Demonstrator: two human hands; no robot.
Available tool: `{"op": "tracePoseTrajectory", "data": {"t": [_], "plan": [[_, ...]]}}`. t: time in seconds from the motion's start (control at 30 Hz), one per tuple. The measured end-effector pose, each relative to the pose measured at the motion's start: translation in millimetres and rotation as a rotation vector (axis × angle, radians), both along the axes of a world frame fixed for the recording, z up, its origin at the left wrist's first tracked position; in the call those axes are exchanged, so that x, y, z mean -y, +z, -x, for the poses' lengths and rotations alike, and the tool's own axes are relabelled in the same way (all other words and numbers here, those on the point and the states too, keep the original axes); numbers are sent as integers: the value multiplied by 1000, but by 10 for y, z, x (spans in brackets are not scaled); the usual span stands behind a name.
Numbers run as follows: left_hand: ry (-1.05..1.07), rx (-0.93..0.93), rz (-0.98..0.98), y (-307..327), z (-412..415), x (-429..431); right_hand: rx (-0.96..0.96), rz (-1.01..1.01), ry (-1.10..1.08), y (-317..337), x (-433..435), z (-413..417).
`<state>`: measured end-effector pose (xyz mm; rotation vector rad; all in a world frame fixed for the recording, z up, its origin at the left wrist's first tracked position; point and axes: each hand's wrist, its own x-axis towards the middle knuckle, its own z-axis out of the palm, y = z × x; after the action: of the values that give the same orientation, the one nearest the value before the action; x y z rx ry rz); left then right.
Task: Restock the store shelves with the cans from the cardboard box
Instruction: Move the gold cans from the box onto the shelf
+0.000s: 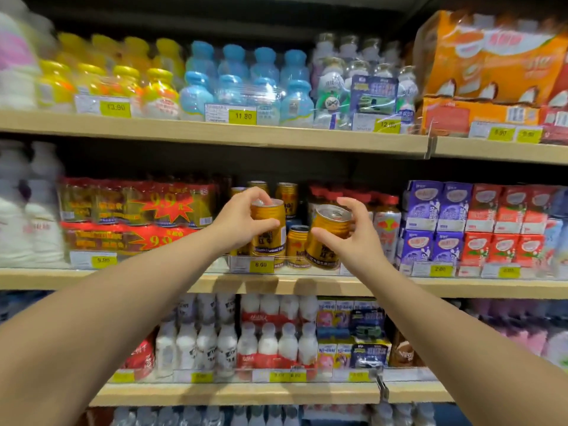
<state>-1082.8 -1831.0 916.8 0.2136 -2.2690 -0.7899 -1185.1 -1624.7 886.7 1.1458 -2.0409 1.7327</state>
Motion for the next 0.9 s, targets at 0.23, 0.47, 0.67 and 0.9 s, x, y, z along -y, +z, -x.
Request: {"op": "tracePoseTrajectory", "data": {"t": [0.23, 0.47, 0.67, 0.9], "plan": [[126, -38, 387, 129, 337, 31, -454, -204, -235, 187, 137, 336], [357, 23, 520, 120, 677, 58, -776, -344, -366, 248, 292, 661], [552, 104, 695, 149, 848, 116, -782, -345, -350, 204, 427, 836], [583, 61, 676, 124, 843, 147, -737, -291, -349, 256, 623, 862]]}}
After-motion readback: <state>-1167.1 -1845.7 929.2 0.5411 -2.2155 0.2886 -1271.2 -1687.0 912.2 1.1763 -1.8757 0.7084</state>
